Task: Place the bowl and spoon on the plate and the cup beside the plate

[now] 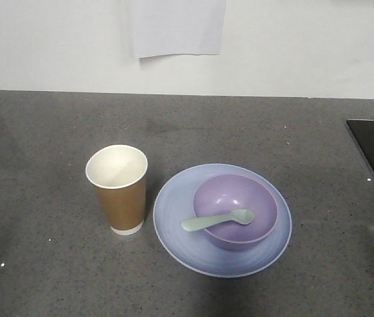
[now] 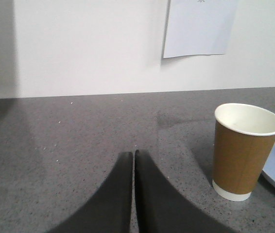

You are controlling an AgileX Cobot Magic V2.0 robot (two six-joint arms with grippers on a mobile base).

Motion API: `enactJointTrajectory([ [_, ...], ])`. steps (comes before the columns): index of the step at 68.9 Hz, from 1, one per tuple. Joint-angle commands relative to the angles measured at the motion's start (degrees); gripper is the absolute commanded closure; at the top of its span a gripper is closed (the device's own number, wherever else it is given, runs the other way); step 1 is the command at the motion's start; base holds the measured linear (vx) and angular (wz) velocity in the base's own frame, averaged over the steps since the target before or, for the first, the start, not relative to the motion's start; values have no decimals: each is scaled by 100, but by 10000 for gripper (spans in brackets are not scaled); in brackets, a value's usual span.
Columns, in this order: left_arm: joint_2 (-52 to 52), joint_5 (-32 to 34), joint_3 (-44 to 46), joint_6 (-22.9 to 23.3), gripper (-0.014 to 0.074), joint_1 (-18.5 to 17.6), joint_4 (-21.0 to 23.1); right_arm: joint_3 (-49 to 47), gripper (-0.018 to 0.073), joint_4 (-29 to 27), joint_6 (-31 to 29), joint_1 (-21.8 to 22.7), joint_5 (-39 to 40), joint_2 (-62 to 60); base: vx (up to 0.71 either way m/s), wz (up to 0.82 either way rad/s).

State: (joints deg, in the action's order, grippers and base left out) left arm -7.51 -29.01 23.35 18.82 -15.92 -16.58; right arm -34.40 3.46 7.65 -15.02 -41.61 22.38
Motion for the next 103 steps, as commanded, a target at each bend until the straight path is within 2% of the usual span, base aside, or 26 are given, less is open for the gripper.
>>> enactJointTrajectory([
  [1,-78,1072,-239,-441,604,-19,167,-149,569,24,-15,6,443,33,0,0],
  [8,-23,1579,-622,-850,604,181,499,-149,569,24,-15,6,443,33,0,0],
  [18,245,2230,-1158,-1679,604,767,1380,-149,569,24,-15,6,443,33,0,0],
  [24,473,2534,-1506,-1920,604,1070,1658,-149,569,24,-15,6,443,33,0,0],
  [35,892,2901,-2109,-1882,603,1332,1688,-149,569,24,-15,6,443,33,0,0],
  [44,899,3356,-2440,-1882,603,1395,1658,-149,570,24,-15,6,443,33,0,0],
  [103,895,3288,-2435,-1882,603,1395,1658,-149,570,24,-15,6,419,33,0,0],
])
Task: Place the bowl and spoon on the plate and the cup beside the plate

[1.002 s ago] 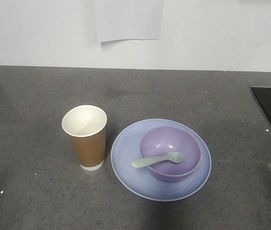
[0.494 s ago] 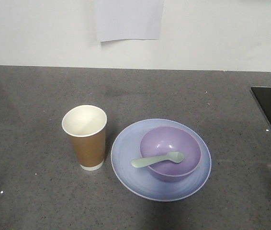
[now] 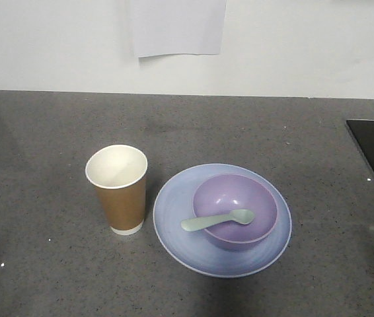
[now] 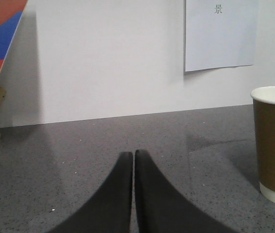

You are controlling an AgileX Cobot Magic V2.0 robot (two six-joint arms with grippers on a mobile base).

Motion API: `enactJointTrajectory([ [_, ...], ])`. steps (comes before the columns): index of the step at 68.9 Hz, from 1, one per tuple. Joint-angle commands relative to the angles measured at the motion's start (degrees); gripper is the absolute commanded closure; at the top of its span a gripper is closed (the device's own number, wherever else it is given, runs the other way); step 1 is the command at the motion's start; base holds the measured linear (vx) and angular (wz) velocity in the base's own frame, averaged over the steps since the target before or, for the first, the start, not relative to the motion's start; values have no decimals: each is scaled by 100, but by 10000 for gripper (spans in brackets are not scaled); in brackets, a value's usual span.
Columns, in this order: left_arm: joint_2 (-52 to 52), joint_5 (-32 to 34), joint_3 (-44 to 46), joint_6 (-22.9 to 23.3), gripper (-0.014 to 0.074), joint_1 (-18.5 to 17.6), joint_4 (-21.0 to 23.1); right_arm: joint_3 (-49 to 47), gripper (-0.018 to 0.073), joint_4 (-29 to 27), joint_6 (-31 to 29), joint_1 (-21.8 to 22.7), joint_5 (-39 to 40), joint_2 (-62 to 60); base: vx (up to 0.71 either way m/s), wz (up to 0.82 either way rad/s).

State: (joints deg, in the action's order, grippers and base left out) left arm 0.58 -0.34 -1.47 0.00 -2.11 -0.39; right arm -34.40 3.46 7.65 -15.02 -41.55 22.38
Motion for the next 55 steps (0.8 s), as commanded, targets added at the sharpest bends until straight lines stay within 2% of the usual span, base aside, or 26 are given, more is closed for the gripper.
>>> enactJointTrajectory([
  [1,85,421,47,0,603,14,39,-149,570,24,-15,6,412,33,0,0],
  [23,85,421,47,0,603,14,39,-66,570,45,-15,6,452,33,0,0],
  [31,85,421,47,0,603,14,39,253,570,152,-81,55,899,-145,0,0],
  [41,85,421,47,0,603,14,39,932,570,-11,-101,518,1926,-558,0,0],
  [55,85,421,47,0,603,14,39,1916,570,-220,-146,1219,2725,-1401,0,0],
])
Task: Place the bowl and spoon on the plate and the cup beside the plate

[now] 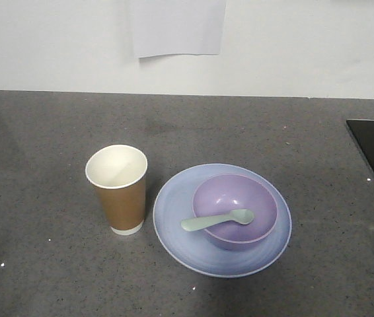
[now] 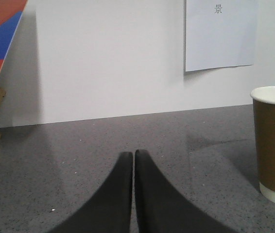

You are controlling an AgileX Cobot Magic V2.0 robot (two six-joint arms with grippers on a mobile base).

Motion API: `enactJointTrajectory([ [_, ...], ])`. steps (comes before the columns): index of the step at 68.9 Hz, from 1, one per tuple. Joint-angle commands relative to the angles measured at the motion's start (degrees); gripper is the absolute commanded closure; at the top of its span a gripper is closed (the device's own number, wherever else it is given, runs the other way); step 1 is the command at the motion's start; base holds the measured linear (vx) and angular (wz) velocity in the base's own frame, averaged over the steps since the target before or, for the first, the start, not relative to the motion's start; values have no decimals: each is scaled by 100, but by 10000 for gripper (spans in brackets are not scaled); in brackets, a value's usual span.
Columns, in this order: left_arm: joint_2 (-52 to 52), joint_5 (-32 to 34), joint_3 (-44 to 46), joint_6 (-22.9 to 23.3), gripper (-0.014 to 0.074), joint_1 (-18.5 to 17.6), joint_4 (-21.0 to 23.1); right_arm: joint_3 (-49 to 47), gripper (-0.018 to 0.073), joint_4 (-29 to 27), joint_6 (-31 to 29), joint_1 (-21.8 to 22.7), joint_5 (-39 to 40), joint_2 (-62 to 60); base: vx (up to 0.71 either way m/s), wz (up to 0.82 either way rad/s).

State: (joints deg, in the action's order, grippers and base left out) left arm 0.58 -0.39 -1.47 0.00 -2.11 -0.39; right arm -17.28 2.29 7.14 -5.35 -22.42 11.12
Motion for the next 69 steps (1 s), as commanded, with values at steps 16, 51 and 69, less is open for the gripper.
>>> enactJointTrajectory([
  [16,85,426,47,0,603,14,39,1135,570,-270,-282,762,1510,-1251,0,0],
  [51,85,426,47,0,603,14,39,1914,570,-293,-236,810,2896,-1237,0,0],
  [69,85,426,47,0,603,14,39,1914,570,-338,-242,810,2885,-1237,0,0],
])
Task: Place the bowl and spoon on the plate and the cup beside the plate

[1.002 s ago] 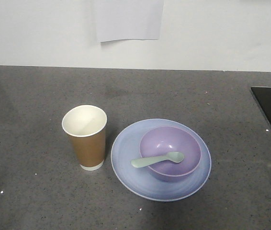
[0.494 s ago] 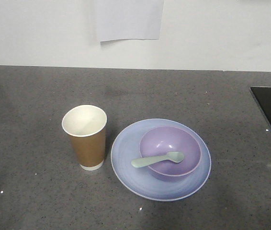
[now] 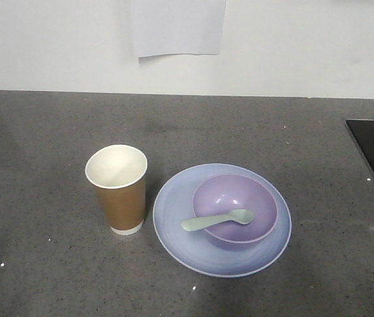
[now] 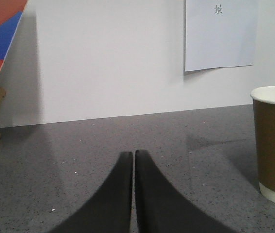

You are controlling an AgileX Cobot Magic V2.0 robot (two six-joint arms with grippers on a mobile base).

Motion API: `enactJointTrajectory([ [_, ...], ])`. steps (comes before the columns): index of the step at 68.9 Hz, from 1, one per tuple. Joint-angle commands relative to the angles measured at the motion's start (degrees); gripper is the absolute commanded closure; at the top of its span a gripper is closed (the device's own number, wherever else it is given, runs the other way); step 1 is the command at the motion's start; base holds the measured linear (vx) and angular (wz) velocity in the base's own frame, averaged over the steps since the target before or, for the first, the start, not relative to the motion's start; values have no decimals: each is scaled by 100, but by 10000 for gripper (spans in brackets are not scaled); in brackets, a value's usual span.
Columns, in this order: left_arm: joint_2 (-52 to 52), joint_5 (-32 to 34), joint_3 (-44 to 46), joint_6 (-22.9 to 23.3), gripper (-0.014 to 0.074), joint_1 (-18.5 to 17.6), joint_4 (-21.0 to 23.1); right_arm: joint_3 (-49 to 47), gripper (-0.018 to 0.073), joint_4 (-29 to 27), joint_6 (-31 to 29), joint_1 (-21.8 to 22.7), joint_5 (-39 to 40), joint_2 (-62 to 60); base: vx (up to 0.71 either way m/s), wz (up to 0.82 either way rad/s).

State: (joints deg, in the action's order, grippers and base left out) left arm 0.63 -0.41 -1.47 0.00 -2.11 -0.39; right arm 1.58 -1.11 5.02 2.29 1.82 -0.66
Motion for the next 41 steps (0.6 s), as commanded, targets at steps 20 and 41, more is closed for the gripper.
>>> enactJointTrajectory([
  [20,80,428,47,0,603,14,39,28,570,2,-30,46,461,-59,0,0],
  [41,80,428,47,0,603,14,39,28,570,2,-30,46,461,-59,0,0],
])
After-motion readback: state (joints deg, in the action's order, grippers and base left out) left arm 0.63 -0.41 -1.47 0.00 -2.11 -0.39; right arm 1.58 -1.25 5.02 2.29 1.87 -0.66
